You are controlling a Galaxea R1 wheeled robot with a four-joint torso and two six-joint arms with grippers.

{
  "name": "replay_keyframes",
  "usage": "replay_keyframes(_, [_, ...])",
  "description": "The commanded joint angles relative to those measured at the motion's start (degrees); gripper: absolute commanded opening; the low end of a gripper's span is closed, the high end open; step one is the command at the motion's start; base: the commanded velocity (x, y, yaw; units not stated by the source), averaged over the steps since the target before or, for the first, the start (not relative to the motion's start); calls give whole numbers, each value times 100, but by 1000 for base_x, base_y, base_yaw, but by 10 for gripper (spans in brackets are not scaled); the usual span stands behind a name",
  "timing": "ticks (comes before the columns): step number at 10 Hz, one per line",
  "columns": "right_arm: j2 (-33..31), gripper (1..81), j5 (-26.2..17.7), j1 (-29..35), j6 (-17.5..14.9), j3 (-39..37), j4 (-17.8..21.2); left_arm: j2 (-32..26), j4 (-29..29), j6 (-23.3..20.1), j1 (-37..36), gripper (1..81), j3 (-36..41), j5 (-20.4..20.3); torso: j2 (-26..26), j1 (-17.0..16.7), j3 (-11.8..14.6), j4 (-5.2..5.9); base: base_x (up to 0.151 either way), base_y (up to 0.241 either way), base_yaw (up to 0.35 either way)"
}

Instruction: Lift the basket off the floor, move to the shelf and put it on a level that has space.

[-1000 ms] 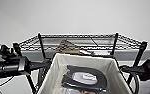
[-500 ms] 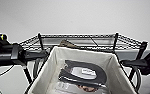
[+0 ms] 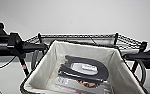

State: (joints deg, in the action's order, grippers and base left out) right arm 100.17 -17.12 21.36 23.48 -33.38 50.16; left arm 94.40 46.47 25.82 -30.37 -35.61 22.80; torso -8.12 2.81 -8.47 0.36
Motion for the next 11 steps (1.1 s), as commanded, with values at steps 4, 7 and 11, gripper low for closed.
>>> replay_keyframes(4, [498,10,-63,1409,429,-650,20,334,169,283,-1326,10,-656,-13,0,0,0,0,0,0,0])
replay_keyframes(7, [638,10,-301,1805,640,-923,-7,580,108,608,-1836,10,-1000,234,2,0,0,0,0,0,0])
replay_keyframes(11, [920,10,-328,2095,746,-1311,2,958,152,626,-1907,10,-1273,208,0,0,0,0,0,0,0])
